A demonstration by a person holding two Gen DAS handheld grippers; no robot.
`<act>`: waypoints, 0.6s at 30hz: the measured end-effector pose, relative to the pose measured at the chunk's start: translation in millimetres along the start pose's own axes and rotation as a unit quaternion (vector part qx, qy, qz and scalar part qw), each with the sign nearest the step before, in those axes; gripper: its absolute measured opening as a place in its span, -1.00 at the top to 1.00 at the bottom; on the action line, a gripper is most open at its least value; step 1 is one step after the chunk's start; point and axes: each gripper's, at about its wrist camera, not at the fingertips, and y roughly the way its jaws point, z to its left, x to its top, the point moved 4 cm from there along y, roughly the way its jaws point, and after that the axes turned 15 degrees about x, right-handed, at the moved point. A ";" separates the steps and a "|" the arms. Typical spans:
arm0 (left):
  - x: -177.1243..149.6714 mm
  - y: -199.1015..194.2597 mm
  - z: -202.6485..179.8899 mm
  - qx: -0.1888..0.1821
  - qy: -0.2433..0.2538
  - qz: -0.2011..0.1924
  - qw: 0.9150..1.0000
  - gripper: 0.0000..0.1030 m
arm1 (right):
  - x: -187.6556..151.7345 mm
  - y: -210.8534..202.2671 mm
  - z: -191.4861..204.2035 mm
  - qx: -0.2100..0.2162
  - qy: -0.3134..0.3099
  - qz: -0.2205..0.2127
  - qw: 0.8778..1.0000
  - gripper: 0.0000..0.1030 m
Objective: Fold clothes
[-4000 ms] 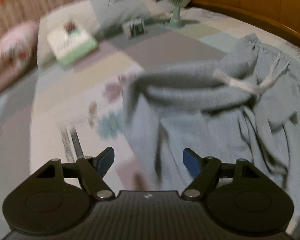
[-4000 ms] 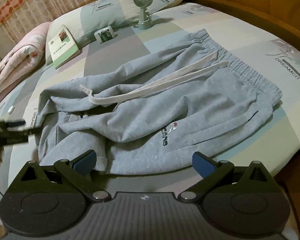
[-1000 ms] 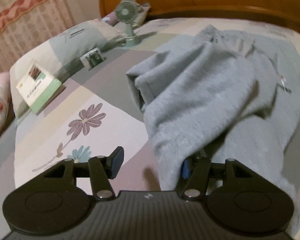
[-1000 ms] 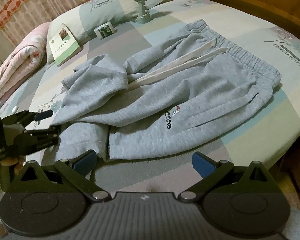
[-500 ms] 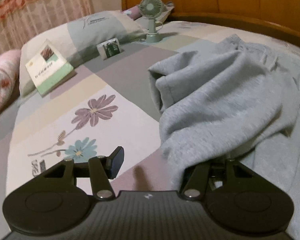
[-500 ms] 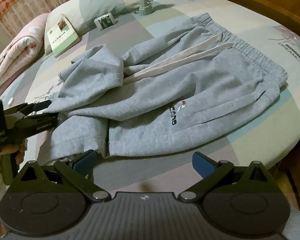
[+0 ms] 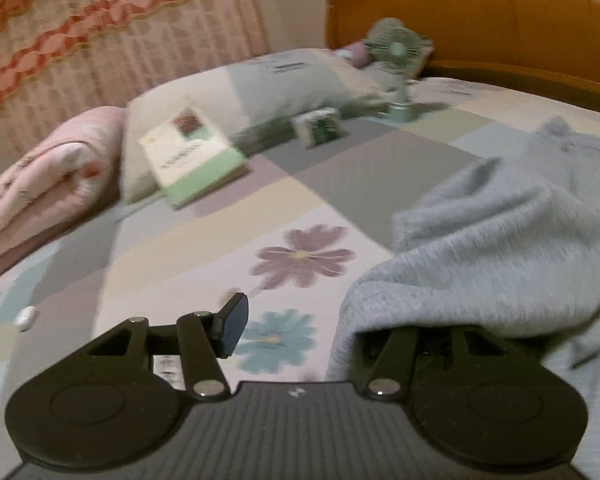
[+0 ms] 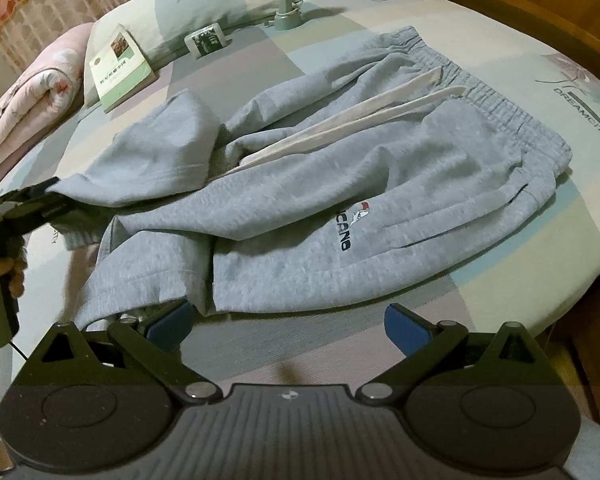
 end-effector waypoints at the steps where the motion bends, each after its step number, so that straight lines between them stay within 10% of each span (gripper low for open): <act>1: 1.3 2.8 6.9 0.011 -0.001 -0.001 1.000 -0.09 | 0.0 0.1 0.2 0.000 0.000 0.000 1.000 -1.00; 18: 20.8 51.9 94.8 0.174 0.045 -0.038 0.983 -0.08 | 19.5 14.4 22.4 0.006 -0.033 0.005 0.999 -1.00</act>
